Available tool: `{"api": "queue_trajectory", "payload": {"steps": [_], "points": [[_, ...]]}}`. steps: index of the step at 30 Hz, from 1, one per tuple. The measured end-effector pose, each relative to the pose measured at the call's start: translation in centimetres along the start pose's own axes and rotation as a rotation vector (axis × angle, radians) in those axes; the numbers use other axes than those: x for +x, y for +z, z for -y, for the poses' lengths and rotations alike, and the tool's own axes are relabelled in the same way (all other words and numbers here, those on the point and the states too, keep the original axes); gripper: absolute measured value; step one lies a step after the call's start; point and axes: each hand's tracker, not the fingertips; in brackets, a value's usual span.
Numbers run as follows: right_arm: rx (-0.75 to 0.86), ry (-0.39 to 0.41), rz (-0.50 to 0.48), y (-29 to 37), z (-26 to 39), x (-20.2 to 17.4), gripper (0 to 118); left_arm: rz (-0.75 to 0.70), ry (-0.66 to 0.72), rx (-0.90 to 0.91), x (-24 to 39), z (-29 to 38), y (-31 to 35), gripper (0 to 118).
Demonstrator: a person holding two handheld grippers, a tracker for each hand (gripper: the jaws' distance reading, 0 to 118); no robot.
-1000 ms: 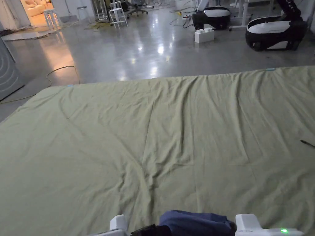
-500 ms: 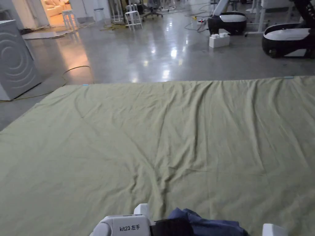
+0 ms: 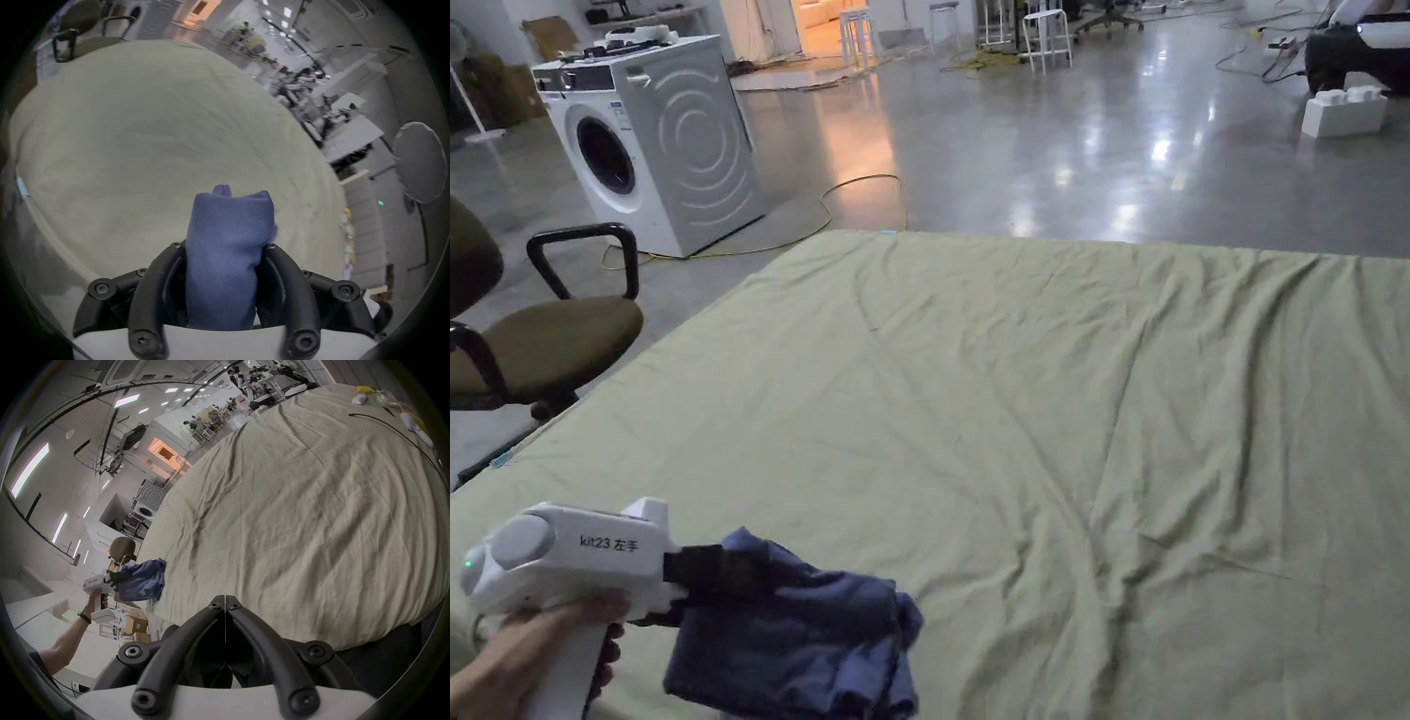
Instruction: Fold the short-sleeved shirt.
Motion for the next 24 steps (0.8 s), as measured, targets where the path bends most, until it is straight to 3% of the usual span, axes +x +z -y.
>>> {"api": "queue_trajectory", "payload": {"steps": [1,2,3,5,8,16,20,22,24], "points": [[-0.001,-0.011,0.001,-0.1,0.0,0.2,0,-0.058,-0.029,0.025,-0.3,-0.5,-0.6,58],[-0.008,-0.025,-0.001,-0.2,0.0,0.5,0,-0.143,-0.035,0.030,-0.2,-0.4,-1.4,76],[-0.011,-0.033,0.002,-0.1,0.0,0.6,0,-0.258,-0.052,0.046,0.3,-0.4,-2.0,84],[-0.007,-0.004,0.020,0.5,-0.1,0.4,0,-0.442,-0.132,0.060,2.0,-0.3,-2.1,86],[0.042,0.089,0.056,2.0,-0.5,0.5,0,-0.496,-0.268,0.185,4.9,0.0,1.1,86],[0.430,0.248,0.116,9.9,-1.2,-1.5,0,-0.166,-0.658,0.556,18.6,9.8,15.7,86],[0.594,0.379,0.176,14.8,-1.6,-3.1,0,-0.008,-0.725,0.754,24.0,17.0,20.0,86],[0.657,0.407,0.205,16.7,-1.9,-4.1,0,-0.081,-0.775,0.948,26.6,20.4,20.9,86],[0.710,0.426,0.211,18.1,-2.2,-5.0,0,-0.083,-0.801,0.989,29.0,22.3,20.6,86]]}}
